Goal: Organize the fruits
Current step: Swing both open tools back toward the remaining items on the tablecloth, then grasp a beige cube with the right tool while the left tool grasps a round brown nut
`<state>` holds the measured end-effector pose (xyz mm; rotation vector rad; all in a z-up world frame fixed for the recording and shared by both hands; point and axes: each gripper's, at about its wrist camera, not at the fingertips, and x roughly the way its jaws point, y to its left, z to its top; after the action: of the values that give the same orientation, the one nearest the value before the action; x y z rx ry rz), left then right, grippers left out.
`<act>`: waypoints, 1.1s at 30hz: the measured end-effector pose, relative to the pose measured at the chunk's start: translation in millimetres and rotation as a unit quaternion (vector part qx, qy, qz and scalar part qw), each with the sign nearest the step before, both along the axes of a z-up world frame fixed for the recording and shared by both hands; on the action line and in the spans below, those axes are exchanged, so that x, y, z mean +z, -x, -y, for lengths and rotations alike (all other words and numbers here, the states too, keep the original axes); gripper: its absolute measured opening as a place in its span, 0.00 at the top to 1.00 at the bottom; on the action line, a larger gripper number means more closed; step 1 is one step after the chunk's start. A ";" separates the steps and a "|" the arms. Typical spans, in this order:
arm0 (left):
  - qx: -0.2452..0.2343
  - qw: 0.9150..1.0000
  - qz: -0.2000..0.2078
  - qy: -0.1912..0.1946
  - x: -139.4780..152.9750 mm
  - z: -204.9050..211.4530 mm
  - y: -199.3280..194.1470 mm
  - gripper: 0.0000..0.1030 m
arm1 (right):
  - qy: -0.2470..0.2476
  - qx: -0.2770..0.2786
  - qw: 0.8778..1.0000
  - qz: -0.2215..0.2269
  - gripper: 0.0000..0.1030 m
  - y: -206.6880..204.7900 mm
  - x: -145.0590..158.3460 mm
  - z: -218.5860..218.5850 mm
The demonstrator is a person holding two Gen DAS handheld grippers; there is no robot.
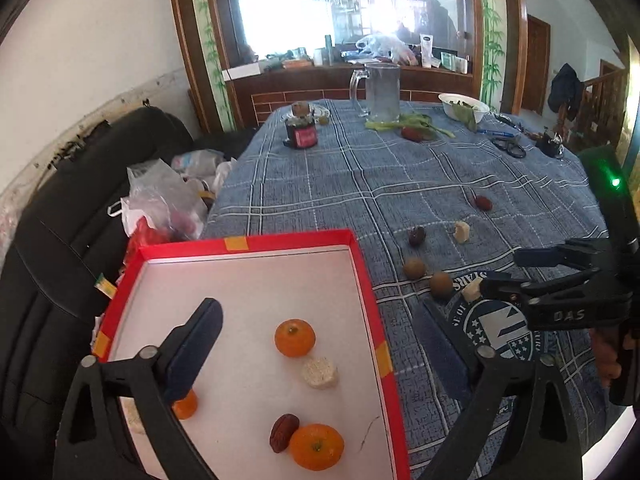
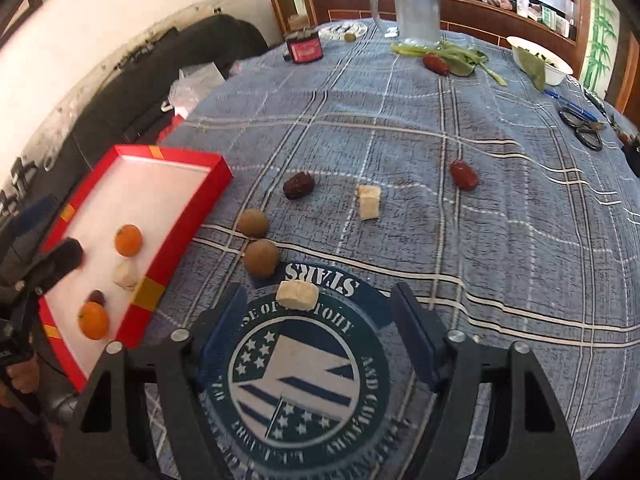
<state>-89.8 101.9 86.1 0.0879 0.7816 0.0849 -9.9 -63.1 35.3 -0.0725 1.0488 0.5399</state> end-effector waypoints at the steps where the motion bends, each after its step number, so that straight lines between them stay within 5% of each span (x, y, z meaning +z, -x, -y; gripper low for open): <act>1: 0.000 1.000 -0.001 0.002 -2.0 -1.4 -1.6 0.09 | 0.004 -0.001 1.000 -0.003 0.31 -1.0 -1.1 -1.6; 6: -0.007 1.000 -0.008 0.006 -11.1 -3.0 -9.1 0.15 | 0.008 0.010 1.000 -0.023 0.45 -11.0 -10.8 -14.7; 15: -0.005 1.000 -0.022 0.010 -10.5 0.9 -20.6 0.18 | 0.049 0.038 0.998 0.020 0.74 -1.8 -14.1 -21.9; 25: -0.042 0.997 -0.062 0.012 -24.9 45.9 -47.2 0.21 | -0.054 -0.060 0.997 0.016 0.74 -16.4 -1.2 60.1; 30: -0.047 0.995 -0.086 0.013 -36.5 65.8 -62.8 0.29 | -0.169 -0.115 0.978 0.042 0.74 -31.4 0.7 105.1; 33: -0.046 0.994 -0.101 0.012 -44.9 73.1 -70.3 0.38 | -0.177 -0.147 0.973 0.031 0.74 -40.4 -6.4 119.5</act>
<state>-19.5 28.7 41.2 0.1110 0.9782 -0.0213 30.5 -182.6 28.9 0.3740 0.8690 0.4438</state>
